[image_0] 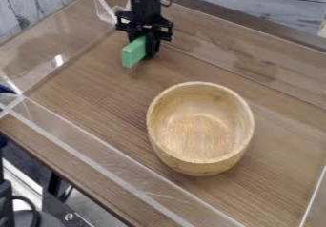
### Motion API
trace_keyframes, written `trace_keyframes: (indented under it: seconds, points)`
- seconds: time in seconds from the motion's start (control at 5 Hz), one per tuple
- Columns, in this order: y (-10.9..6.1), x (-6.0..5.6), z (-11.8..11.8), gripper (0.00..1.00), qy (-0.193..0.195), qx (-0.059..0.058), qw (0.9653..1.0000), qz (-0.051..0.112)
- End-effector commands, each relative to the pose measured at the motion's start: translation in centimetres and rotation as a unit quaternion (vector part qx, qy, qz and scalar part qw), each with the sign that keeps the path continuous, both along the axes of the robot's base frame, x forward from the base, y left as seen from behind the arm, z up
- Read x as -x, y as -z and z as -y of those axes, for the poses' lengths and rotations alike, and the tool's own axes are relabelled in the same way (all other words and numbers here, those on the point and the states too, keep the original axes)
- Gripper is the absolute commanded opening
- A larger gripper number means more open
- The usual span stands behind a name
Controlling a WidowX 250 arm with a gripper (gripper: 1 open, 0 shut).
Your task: Remove the green block from inside the brown bowl and put it on the table
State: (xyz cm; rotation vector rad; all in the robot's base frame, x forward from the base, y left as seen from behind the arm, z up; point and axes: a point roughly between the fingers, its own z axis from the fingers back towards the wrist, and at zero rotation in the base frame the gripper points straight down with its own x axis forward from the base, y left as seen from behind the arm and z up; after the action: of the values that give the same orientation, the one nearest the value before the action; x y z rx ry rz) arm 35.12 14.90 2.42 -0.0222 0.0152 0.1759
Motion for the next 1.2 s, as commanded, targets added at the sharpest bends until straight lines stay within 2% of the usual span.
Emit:
trace_keyframes:
  seconds: [0.0,1.0]
  points:
    - [-1.6,-1.1,-0.9,0.00,-0.003,-0.017,0.9994,0.030]
    - [-0.3,-1.4,-1.2,0.00,-0.004,-0.017,0.9997,0.017]
